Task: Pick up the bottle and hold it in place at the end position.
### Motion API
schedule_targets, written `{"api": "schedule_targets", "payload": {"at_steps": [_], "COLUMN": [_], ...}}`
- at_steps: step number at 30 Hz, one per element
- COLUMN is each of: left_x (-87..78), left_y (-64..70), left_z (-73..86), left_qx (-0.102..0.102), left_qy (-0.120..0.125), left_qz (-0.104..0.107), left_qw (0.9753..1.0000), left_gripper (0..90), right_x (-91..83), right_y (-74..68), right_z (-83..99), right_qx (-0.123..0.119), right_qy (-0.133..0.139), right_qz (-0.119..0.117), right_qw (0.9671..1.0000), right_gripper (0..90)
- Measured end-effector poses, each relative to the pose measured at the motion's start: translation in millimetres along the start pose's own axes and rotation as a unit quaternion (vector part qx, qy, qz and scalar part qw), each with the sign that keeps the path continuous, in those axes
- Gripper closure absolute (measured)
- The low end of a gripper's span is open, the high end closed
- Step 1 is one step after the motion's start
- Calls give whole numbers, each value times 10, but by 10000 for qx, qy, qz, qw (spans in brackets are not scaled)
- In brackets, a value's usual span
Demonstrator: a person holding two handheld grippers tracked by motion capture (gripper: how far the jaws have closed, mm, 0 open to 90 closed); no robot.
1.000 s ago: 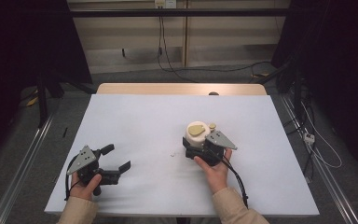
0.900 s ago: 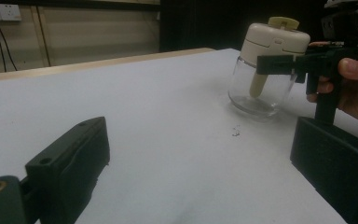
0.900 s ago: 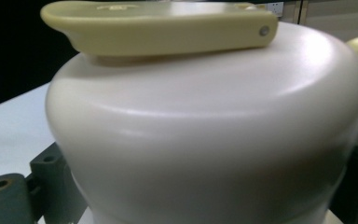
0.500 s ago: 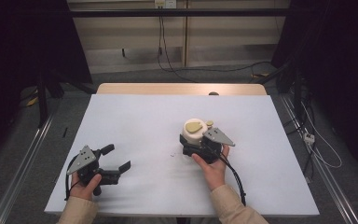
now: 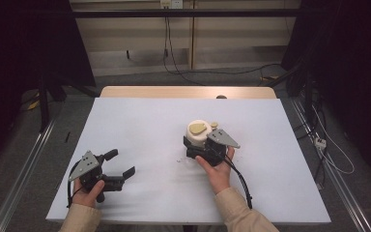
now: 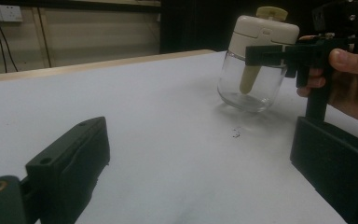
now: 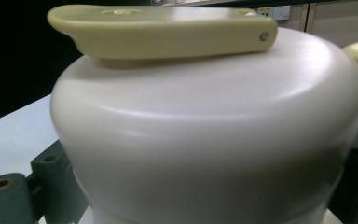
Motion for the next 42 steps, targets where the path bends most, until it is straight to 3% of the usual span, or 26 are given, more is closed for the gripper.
{"api": "schedule_targets", "payload": {"at_steps": [23, 42], "left_x": [-8, -11], "left_y": [-4, 3], "left_z": [-1, -12], "left_qx": [41, 45], "left_qy": [-5, 31], "left_qz": [5, -1], "left_qw": [10000, 10000], "left_gripper": [44, 44], "right_x": [183, 346], "right_y": [19, 9], "right_z": [-36, -51], "right_qx": [-225, -213], "right_qy": [-188, -211], "right_qz": [21, -25], "right_qw": [9996, 9995], "right_gripper": [65, 66]}}
Point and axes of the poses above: each handheld gripper's, and its own axes: x roughly forward along the jaws, z roughly out of its underside, y roughly to its right, the point moved 8 cm from there along x, roughly forward along the jaws, and after that the axes turned 8 degrees about -z, right-handed, at the moved point
